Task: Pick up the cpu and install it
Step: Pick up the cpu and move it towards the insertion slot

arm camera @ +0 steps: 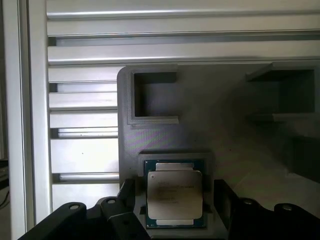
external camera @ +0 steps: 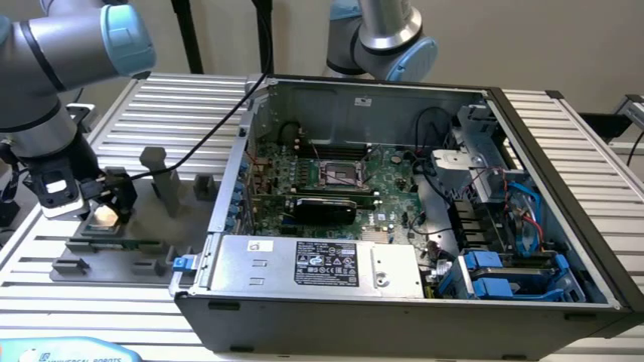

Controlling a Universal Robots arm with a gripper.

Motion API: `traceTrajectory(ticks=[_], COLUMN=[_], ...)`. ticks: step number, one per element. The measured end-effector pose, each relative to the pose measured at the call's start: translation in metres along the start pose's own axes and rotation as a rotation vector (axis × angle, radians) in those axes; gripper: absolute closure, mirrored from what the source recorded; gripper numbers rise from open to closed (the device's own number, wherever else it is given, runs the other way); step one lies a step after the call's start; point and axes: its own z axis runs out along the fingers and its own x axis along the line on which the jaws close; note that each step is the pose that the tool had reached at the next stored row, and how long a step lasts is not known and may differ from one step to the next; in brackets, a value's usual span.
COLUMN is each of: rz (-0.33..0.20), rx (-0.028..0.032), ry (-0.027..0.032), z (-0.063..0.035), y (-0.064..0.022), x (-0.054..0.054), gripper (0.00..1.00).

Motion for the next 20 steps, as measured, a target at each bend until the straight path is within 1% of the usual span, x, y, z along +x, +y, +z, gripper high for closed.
traceTrajectory(ticks=[3,5,14,20], rz=[0.0,0.0,0.0,0.0], rx=[0.0065,0.0091,0.0092,0.0123], ry=[-0.0001,-0.0002,-0.0002,-0.0003], z=[0.0,0.0001,0.0001,0.0001], y=[0.0002,0.0006,0.0016,0.0017], x=[0.0,0.0,0.0001,0.0001], gripper=[0.27,0.27,0.27,0.27])
